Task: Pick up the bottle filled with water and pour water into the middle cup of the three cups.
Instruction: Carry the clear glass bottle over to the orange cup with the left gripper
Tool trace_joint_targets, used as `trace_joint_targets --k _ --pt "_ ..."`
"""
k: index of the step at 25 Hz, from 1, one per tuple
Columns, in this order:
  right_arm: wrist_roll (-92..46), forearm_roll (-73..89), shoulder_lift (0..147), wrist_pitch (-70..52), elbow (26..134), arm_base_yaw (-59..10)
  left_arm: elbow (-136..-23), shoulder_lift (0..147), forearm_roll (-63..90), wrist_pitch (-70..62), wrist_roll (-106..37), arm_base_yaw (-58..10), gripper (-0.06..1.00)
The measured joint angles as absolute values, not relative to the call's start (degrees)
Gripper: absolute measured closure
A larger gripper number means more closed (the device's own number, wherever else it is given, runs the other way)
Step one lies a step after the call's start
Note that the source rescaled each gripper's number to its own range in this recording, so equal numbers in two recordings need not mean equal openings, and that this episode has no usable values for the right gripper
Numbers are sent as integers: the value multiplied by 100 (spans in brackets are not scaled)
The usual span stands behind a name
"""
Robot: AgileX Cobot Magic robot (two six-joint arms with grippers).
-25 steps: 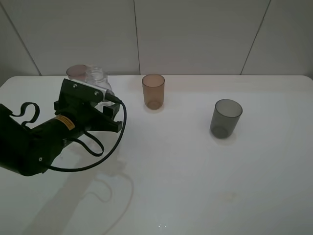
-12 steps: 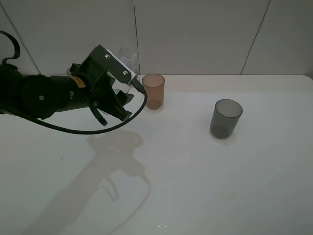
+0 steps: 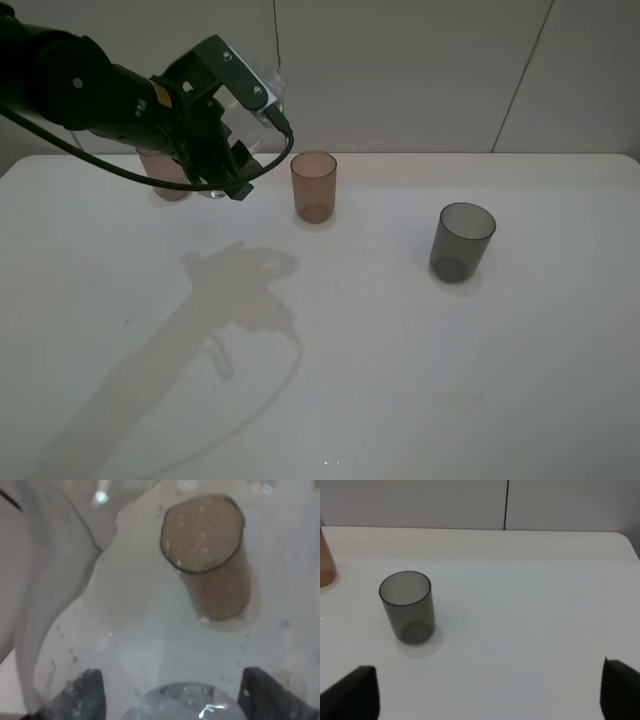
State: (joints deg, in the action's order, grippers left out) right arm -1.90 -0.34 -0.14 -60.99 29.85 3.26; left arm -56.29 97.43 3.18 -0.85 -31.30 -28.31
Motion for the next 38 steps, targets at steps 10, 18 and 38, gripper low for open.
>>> trace_joint_targets --k 10,18,38 --pt "-190 -34 -14 -6099 2985 326 -6128 9794 -411 -1026 -2526 -2564 93" --pt "-190 0 -14 -6099 2985 326 -6759 10393 -2573 -2015 -1297 -2488 93" --pt "-190 -34 -14 -6099 2985 326 -7947 11406 -4739 -2693 -858 -3071 93"
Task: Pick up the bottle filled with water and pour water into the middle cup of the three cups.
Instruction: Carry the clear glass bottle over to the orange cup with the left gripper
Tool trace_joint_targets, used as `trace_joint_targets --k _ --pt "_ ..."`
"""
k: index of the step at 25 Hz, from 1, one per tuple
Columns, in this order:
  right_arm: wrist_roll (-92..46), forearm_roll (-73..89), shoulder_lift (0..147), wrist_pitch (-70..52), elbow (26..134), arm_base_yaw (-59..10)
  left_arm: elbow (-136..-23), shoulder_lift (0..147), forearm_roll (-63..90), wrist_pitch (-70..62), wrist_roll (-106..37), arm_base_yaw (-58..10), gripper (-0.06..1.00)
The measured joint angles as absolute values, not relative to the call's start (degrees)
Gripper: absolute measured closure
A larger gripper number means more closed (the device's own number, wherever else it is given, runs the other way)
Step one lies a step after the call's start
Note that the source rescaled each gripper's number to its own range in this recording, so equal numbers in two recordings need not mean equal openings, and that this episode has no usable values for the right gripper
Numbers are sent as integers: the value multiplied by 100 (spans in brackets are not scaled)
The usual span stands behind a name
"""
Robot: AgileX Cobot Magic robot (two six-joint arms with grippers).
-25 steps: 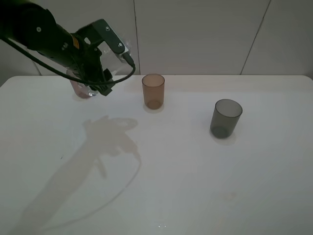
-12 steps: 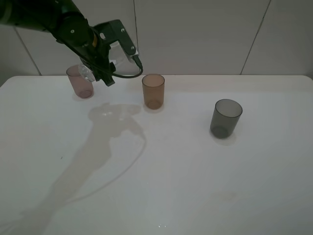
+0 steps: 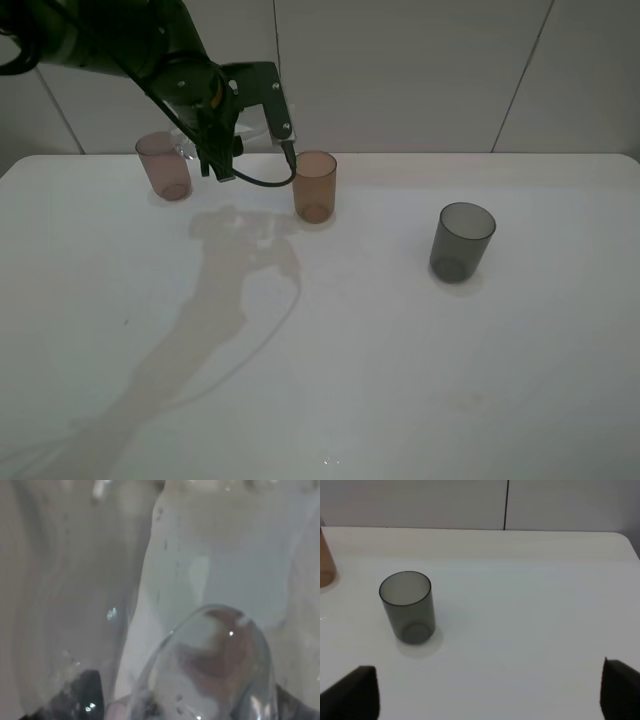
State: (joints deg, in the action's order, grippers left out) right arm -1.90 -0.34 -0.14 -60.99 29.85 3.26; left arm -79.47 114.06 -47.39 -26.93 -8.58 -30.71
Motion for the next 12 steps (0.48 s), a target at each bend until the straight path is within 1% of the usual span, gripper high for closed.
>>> trace_joint_targets --k 12 --pt "-190 -34 -14 -6099 2985 326 -7952 11460 -4959 -2787 -1326 -3171 93"
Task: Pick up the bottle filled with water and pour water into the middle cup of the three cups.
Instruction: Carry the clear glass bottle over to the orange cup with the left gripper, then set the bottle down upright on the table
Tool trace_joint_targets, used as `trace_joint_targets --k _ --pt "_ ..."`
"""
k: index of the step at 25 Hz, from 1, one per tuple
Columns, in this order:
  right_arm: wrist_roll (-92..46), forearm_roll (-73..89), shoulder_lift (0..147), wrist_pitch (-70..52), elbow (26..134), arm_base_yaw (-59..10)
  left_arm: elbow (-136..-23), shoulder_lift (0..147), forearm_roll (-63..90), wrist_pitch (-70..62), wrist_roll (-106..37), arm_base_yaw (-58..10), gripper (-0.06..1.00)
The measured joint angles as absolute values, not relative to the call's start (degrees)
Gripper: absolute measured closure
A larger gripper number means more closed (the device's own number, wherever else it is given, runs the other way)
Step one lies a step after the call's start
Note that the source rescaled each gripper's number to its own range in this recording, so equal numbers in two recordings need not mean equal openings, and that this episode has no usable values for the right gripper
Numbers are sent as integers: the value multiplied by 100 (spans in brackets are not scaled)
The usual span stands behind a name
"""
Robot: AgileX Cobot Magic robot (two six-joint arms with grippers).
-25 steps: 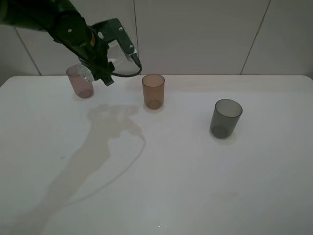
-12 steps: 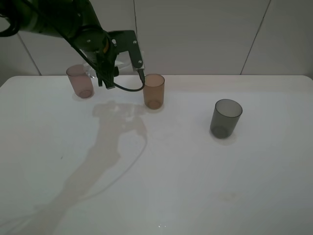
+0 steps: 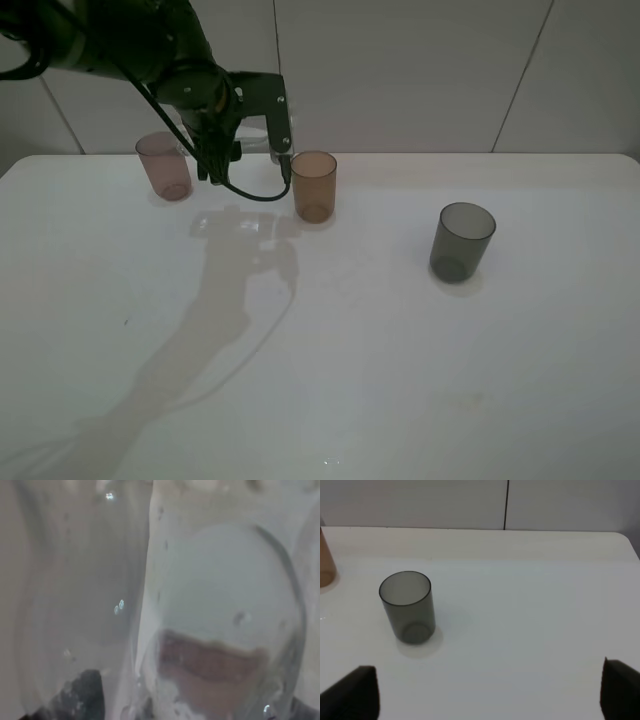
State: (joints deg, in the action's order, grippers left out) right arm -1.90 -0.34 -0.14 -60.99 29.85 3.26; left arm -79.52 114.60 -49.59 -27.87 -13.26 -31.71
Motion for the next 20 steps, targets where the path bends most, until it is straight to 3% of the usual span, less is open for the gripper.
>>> trace_joint_targets --k 20 --pt "-190 -34 -14 -6099 2985 326 -8398 11961 -5604 -2942 -1635 -3246 93"
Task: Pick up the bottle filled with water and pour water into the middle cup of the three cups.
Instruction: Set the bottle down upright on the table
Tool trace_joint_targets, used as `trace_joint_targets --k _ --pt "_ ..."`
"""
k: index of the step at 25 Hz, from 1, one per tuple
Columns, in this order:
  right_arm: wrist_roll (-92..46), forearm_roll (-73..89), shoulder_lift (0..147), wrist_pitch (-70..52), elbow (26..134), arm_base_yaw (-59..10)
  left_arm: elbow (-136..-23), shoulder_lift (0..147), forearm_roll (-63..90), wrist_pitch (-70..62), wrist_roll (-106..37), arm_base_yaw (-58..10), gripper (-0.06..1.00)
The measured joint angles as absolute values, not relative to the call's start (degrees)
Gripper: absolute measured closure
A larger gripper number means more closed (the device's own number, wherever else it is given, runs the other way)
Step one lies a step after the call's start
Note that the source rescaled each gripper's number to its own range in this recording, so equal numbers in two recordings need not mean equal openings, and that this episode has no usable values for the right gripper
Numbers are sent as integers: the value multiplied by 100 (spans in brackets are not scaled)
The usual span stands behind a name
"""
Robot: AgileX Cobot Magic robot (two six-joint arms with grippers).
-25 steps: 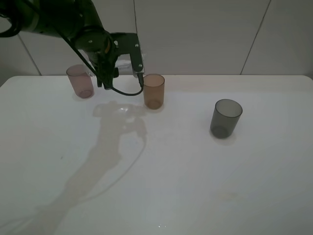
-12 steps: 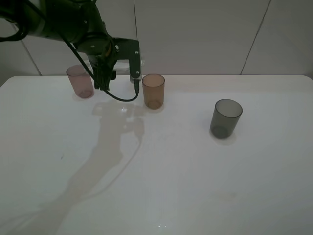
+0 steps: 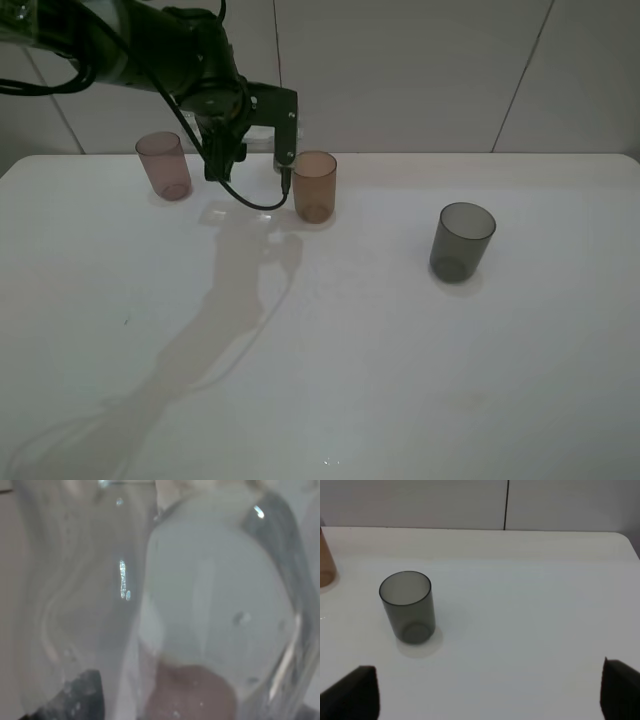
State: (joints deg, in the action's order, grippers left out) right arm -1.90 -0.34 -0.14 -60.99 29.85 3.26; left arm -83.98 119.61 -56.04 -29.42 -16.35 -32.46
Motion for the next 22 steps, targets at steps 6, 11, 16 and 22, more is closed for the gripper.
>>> trace_joint_targets --k 6,11,16,22 --pt "-190 -34 -14 -6099 2985 326 -8398 12046 -5956 -2958 -2081 -3292 93" --pt "-190 -34 -14 -6099 2985 326 -8405 12100 -6110 -2923 -2122 -3304 93" --pt "-190 -34 -14 -6099 2985 326 -8405 12100 -6395 -2914 -2189 -3304 93" --pt "-190 -34 -14 -6099 2985 326 -8443 12100 -6542 -2886 -2199 -3304 93"
